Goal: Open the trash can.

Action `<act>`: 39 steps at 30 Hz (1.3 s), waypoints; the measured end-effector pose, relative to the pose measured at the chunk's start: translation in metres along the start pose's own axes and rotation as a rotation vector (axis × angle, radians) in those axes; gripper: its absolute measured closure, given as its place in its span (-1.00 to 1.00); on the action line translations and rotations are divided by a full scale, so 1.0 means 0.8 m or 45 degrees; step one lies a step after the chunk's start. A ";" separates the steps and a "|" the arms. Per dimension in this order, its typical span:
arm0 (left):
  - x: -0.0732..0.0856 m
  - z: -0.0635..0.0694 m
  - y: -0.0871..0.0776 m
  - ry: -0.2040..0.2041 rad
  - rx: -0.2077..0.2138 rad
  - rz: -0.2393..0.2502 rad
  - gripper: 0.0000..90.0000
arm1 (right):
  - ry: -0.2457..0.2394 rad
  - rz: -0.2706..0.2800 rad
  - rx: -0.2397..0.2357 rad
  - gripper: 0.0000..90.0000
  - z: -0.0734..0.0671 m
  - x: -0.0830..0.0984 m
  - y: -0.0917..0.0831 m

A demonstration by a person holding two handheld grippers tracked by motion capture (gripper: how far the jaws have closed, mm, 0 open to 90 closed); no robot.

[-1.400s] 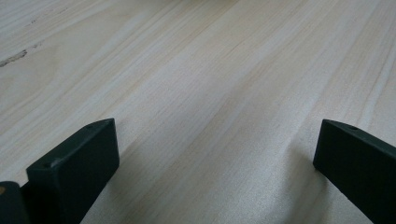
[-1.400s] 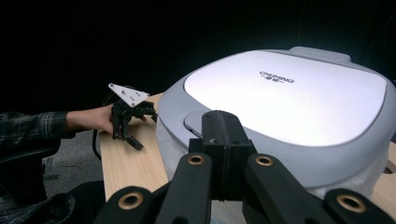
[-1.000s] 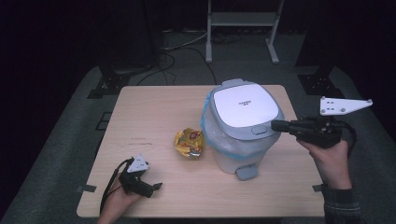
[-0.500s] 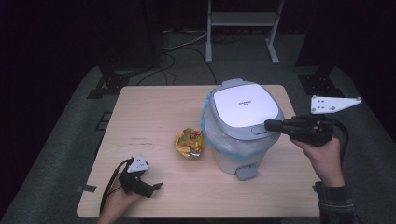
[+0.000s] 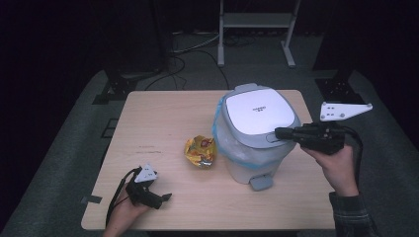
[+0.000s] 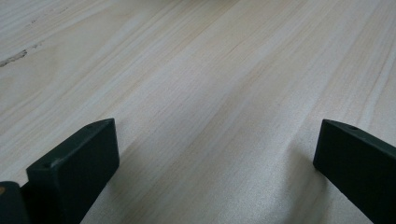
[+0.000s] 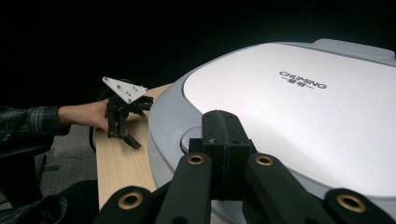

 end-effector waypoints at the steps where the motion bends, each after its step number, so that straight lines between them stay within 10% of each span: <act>1: 0.000 0.000 0.000 0.000 0.000 0.000 -1.00 | 0.000 0.000 0.000 1.00 0.000 0.000 0.000; 23: 0.000 0.000 0.000 0.000 0.000 0.000 -1.00 | -0.034 -0.009 0.044 1.00 -0.006 0.000 -0.002; 39: 0.000 0.000 0.000 -0.001 0.000 0.000 -1.00 | 0.006 0.063 0.108 0.93 0.004 0.007 -0.045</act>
Point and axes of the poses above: each handheld gripper's, and its own axes: y roughly forward along the jaws, x roughly out of its underside, z roughly to its right, the point moved 4 cm from there along y, roughly forward along the jaws, and after that the axes turned 3 degrees about y, right-handed, at the moved point
